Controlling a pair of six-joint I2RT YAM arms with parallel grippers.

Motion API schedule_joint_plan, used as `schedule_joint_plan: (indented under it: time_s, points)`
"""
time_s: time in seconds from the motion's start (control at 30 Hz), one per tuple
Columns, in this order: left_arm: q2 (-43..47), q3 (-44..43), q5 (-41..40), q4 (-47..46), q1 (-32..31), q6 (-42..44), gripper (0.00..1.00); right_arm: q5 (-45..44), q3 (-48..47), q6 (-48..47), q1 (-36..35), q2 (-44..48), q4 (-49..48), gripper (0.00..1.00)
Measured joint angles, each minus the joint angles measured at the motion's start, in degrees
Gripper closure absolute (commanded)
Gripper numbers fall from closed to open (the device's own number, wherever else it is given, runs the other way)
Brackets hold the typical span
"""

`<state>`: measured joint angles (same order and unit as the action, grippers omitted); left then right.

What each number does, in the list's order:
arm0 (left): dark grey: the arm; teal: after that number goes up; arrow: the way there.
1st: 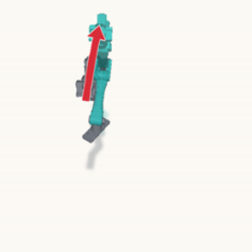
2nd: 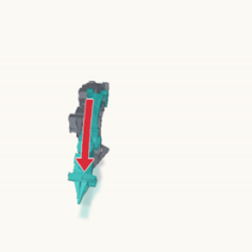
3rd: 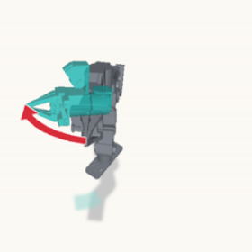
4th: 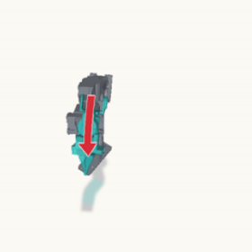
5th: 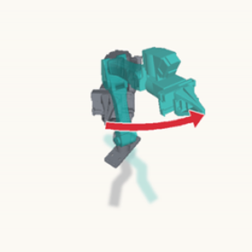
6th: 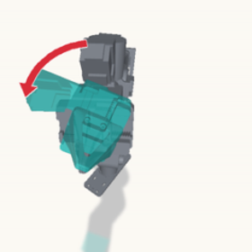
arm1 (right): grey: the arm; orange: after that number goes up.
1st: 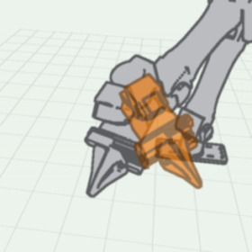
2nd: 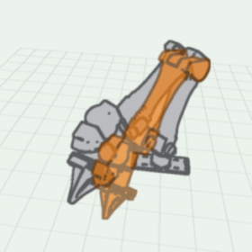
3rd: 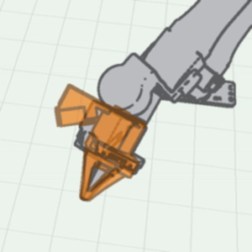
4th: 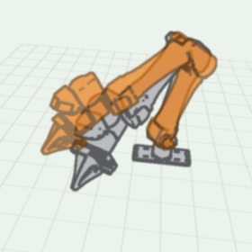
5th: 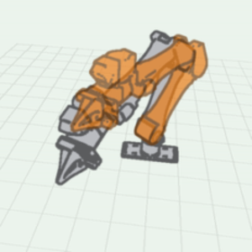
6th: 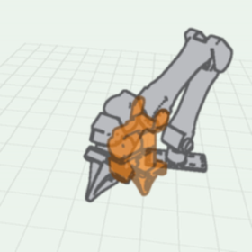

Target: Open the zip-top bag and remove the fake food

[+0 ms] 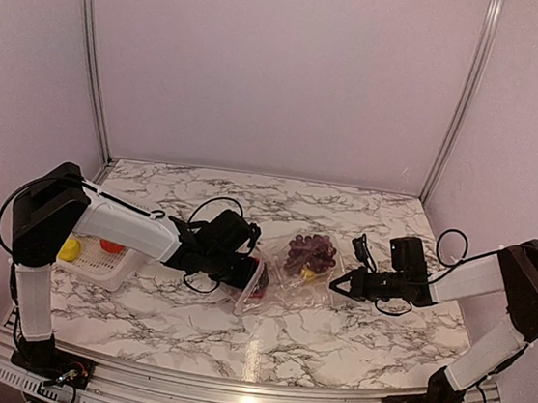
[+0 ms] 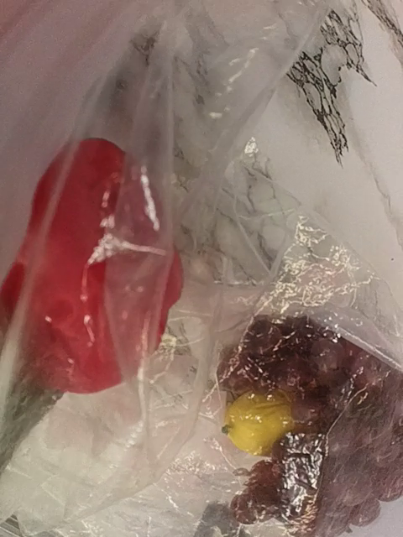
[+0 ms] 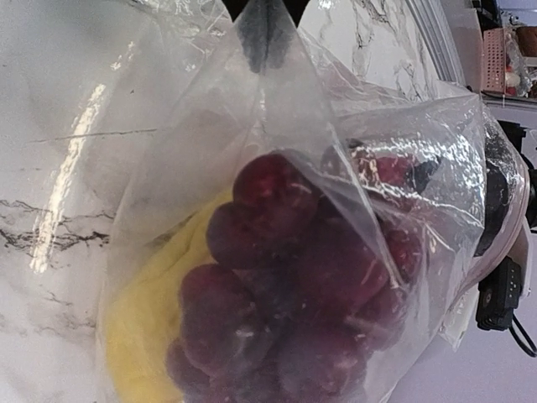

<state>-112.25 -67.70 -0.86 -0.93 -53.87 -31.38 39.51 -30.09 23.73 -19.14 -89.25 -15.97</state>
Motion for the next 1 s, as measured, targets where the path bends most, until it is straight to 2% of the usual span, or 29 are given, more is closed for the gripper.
schedule_joint_plan:
  time_s: [0.07,0.13,0.33,0.73,1.0]
  points:
    - [0.9,1.0,-0.5,0.0,0.4,-0.1,0.43,0.0,0.0,0.0,0.0,0.1,0.0,1.0]
    - [3.0,3.3,-0.3,0.0,1.0,0.5,0.49,-0.2,0.2,0.0,0.0,0.4,0.0,1.0]
    - [12.5,10.5,4.5,-1.6,5.4,0.9,0.56,-1.0,2.1,0.2,0.8,2.3,-0.3,1.0]
    - [29.8,21.5,11.1,-3.1,15.5,0.7,0.56,-1.4,2.8,0.5,1.6,3.0,-0.5,1.0]
    - [45.7,23.8,8.3,4.8,29.9,0.4,0.53,-1.5,2.8,0.5,1.6,3.0,-0.7,1.0]
